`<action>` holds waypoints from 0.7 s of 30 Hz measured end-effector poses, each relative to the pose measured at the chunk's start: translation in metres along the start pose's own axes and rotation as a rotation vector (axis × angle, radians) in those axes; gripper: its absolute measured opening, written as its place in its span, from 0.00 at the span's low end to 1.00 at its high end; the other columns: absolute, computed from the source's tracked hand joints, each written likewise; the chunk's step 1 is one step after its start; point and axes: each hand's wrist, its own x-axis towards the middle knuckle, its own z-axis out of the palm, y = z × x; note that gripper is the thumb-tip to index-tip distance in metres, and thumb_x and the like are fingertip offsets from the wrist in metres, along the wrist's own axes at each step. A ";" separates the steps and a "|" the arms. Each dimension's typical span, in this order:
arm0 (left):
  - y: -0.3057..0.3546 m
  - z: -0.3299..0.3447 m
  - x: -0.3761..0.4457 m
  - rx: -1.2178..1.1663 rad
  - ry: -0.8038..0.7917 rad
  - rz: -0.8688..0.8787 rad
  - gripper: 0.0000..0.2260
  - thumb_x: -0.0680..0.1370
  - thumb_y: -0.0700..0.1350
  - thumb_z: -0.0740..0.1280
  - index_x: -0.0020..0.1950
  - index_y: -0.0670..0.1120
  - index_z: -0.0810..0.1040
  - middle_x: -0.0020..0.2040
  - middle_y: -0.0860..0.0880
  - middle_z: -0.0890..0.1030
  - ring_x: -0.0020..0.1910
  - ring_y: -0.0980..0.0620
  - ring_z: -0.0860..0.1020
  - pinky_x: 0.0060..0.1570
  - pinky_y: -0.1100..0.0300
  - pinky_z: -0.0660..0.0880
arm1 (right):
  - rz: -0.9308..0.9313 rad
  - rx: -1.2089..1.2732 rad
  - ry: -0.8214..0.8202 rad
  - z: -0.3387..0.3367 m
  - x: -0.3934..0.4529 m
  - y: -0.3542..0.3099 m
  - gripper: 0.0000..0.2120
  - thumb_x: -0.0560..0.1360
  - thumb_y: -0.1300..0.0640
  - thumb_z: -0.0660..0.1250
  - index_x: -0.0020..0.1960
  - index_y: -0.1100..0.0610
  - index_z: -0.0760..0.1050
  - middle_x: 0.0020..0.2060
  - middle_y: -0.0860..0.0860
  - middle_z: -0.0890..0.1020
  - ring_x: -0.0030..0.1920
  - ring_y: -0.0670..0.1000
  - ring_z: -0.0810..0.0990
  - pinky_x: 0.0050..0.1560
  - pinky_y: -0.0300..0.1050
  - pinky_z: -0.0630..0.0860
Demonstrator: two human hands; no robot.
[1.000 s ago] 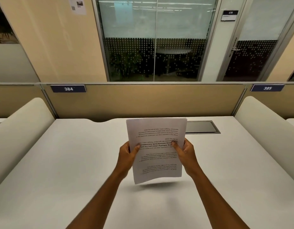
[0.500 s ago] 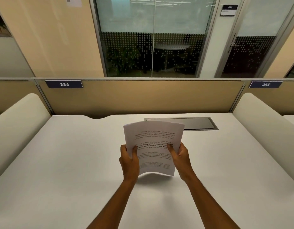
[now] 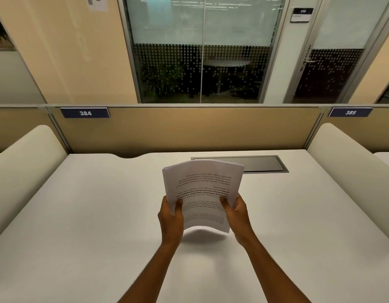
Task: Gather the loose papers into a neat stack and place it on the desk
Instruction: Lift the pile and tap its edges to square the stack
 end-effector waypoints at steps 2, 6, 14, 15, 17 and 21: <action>-0.006 -0.002 -0.002 0.009 -0.015 -0.005 0.14 0.82 0.40 0.62 0.54 0.61 0.72 0.50 0.56 0.79 0.48 0.53 0.81 0.34 0.69 0.79 | 0.008 0.000 -0.005 0.000 -0.003 0.004 0.16 0.78 0.52 0.65 0.65 0.47 0.71 0.55 0.47 0.81 0.54 0.51 0.81 0.45 0.44 0.83; -0.022 -0.005 -0.007 0.051 -0.055 -0.027 0.11 0.82 0.39 0.61 0.59 0.54 0.70 0.51 0.55 0.78 0.50 0.53 0.80 0.36 0.69 0.80 | 0.058 0.010 -0.016 0.000 -0.012 0.020 0.16 0.79 0.53 0.64 0.66 0.49 0.70 0.57 0.48 0.80 0.56 0.51 0.80 0.45 0.40 0.81; -0.013 -0.010 0.026 0.189 -0.235 0.030 0.06 0.83 0.40 0.59 0.58 0.48 0.71 0.51 0.53 0.79 0.48 0.54 0.81 0.36 0.68 0.80 | 0.003 0.008 -0.036 -0.015 0.001 0.002 0.12 0.76 0.56 0.69 0.59 0.51 0.75 0.53 0.50 0.84 0.52 0.50 0.83 0.43 0.40 0.82; -0.007 -0.012 0.034 0.233 -0.280 0.047 0.06 0.83 0.40 0.59 0.58 0.47 0.71 0.50 0.53 0.79 0.47 0.53 0.82 0.35 0.69 0.79 | -0.009 0.012 -0.030 -0.020 0.005 -0.004 0.11 0.75 0.57 0.70 0.57 0.52 0.76 0.52 0.50 0.84 0.51 0.50 0.84 0.44 0.40 0.82; 0.006 -0.016 0.052 0.334 -0.371 0.094 0.04 0.83 0.41 0.59 0.56 0.46 0.70 0.49 0.53 0.80 0.45 0.55 0.82 0.34 0.70 0.78 | -0.027 0.024 -0.012 -0.029 0.013 -0.017 0.11 0.73 0.58 0.73 0.54 0.54 0.77 0.49 0.52 0.85 0.51 0.52 0.84 0.44 0.41 0.81; 0.039 -0.022 0.085 0.516 -0.475 0.204 0.03 0.82 0.41 0.58 0.50 0.47 0.69 0.45 0.56 0.79 0.41 0.58 0.80 0.30 0.72 0.75 | -0.087 0.019 0.026 -0.047 0.026 -0.043 0.15 0.70 0.57 0.76 0.54 0.54 0.77 0.47 0.53 0.85 0.47 0.52 0.85 0.41 0.39 0.81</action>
